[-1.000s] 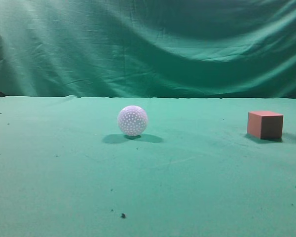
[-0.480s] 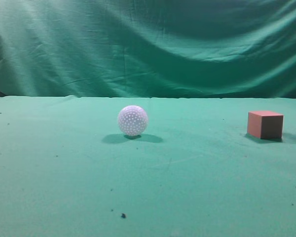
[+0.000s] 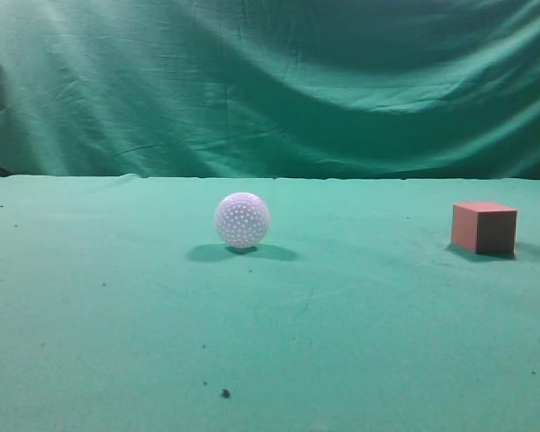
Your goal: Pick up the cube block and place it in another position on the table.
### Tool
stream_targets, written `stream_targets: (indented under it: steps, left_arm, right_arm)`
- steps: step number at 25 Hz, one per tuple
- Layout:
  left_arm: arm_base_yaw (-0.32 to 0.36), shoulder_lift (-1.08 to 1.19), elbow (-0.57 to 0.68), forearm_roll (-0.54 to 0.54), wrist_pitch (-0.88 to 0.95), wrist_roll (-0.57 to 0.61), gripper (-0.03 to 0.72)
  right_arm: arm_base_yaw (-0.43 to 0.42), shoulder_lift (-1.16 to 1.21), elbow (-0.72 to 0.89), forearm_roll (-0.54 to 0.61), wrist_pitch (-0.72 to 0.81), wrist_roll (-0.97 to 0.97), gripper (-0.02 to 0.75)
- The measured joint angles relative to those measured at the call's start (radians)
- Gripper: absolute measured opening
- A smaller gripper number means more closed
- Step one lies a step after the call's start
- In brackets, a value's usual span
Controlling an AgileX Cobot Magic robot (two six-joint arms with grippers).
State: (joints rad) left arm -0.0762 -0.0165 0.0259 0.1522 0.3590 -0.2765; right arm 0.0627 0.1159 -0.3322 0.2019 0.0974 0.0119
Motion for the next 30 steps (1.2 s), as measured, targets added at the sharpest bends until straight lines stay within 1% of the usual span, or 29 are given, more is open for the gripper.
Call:
stream_targets:
  steps: [1, 3, 7, 11, 14, 17, 19, 21, 25, 28, 30]
  left_arm:
    - [0.0, 0.0, 0.0, 0.0, 0.0, 0.0, 0.262]
    - [0.0, 0.0, 0.0, 0.0, 0.0, 0.0, 0.262]
    - [0.0, 0.0, 0.0, 0.0, 0.0, 0.0, 0.262]
    - [0.0, 0.0, 0.0, 0.0, 0.0, 0.0, 0.262]
    - [0.0, 0.0, 0.0, 0.0, 0.0, 0.0, 0.262]
    - [0.0, 0.0, 0.0, 0.0, 0.0, 0.0, 0.262]
    - [0.0, 0.0, 0.0, 0.0, 0.0, 0.0, 0.262]
    - [0.0, 0.0, 0.0, 0.0, 0.0, 0.0, 0.262]
    - [0.0, 0.0, 0.0, 0.0, 0.0, 0.0, 0.262]
    - [0.0, 0.0, 0.0, 0.0, 0.0, 0.0, 0.262]
    - [0.0, 0.0, 0.0, 0.0, 0.0, 0.0, 0.262]
  right_arm:
    - [0.0, 0.035, -0.043, -0.013, 0.076, -0.011, 0.0]
    - [0.0, 0.126, -0.076, -0.032, 0.187, -0.018, 0.0]
    - [0.0, 0.303, -0.086, -0.015, 0.312, -0.041, 0.0]
    - [0.004, 0.48, -0.147, -0.003, 0.449, -0.209, 0.0]
    - [0.061, 0.628, -0.227, 0.002, 0.535, -0.247, 0.0]
    - [0.155, 0.784, -0.309, 0.002, 0.619, -0.249, 0.0]
    - [0.211, 0.887, -0.359, 0.002, 0.656, -0.247, 0.0]
    - [0.249, 0.99, -0.414, 0.002, 0.678, -0.247, 0.0]
    - [0.304, 1.158, -0.506, 0.002, 0.691, -0.246, 0.19]
    - [0.322, 1.26, -0.566, 0.002, 0.693, -0.246, 0.4]
    - [0.324, 1.321, -0.598, 0.002, 0.693, -0.246, 0.52]
